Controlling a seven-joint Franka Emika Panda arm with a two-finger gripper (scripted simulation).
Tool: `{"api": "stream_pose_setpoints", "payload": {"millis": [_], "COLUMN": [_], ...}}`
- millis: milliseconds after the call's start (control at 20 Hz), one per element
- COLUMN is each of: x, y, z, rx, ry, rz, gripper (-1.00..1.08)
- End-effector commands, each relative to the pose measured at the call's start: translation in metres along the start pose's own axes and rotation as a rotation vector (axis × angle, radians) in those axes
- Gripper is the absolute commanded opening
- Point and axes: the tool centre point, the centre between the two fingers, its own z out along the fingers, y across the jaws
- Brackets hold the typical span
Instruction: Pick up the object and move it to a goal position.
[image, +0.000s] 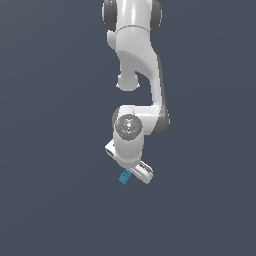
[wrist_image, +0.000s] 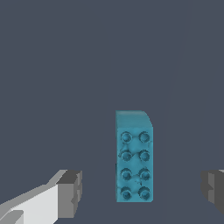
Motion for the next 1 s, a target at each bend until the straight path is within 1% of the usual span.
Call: {"api": "stream_pose_setpoints", "payload": {"millis": [0,350,650,700,950], "x": [0.0,-0.001,0.0,0.0,0.0], "y": [0.0,0.001,0.0,0.0,0.0], "z": [0.007,0.043,0.047,0.047,0.047], "rx": [-0.001,-0.001,-0.001,-0.001,-0.001], "ry": [-0.001,-0.001,0.0,0.0,0.0], "rz": [0.0,0.004,0.005,0.005,0.005], "gripper": [1.0,1.0,1.0,-1.0,-1.0]}}
